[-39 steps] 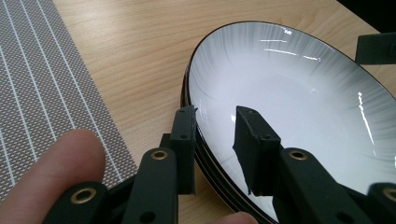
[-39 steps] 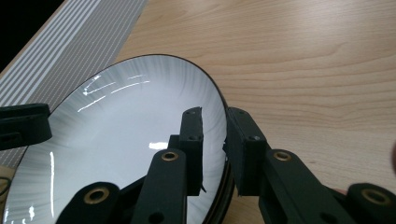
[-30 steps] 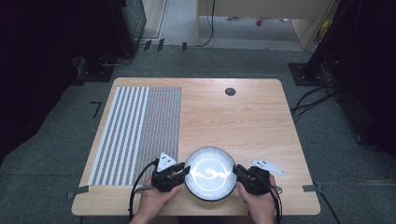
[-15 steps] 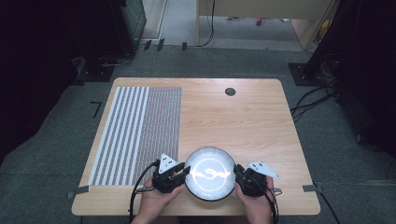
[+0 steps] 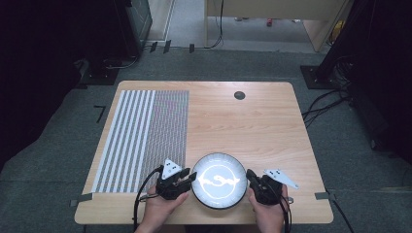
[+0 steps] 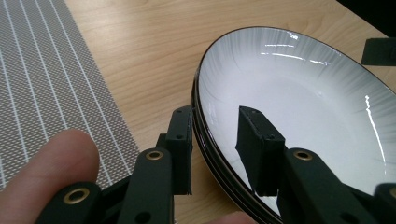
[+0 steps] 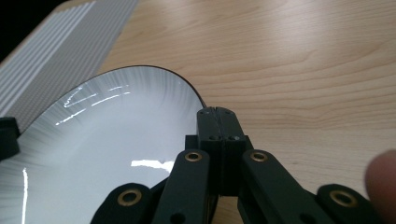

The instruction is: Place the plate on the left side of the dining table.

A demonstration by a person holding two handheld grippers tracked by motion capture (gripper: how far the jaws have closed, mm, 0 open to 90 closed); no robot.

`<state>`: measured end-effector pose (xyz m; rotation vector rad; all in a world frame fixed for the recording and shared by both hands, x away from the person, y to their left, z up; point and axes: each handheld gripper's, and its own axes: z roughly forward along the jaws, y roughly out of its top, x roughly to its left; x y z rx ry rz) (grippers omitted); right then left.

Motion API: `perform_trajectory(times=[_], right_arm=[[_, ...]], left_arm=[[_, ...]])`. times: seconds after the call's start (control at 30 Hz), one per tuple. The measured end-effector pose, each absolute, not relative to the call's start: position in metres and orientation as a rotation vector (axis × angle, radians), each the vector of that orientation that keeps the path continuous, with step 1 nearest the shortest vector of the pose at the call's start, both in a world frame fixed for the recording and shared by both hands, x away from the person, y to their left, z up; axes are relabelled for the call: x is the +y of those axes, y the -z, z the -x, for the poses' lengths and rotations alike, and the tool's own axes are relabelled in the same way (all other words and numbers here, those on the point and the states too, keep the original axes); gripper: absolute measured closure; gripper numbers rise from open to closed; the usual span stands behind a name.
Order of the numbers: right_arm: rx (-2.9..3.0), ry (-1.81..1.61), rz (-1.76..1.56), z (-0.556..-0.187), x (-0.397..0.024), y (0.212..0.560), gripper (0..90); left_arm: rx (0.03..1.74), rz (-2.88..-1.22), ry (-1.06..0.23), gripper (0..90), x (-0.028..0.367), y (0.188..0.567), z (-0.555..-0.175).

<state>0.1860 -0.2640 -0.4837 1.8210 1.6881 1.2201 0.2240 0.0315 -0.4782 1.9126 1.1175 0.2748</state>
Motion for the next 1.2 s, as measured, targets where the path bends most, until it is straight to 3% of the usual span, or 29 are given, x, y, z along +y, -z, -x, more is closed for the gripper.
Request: perform_trajectory(times=[0.53, 1.2], right_arm=[[1.849, -1.298, -1.969, -0.194, -0.281, 0.481, 82.9], [1.762, -1.398, -2.097, -0.194, -0.285, 0.481, 81.2]], left_arm=[[1.074, -1.947, -0.224, 74.1, 0.032, 0.48, -0.223], [1.094, -1.959, -0.264, 74.1, 0.028, 0.485, -0.221]])
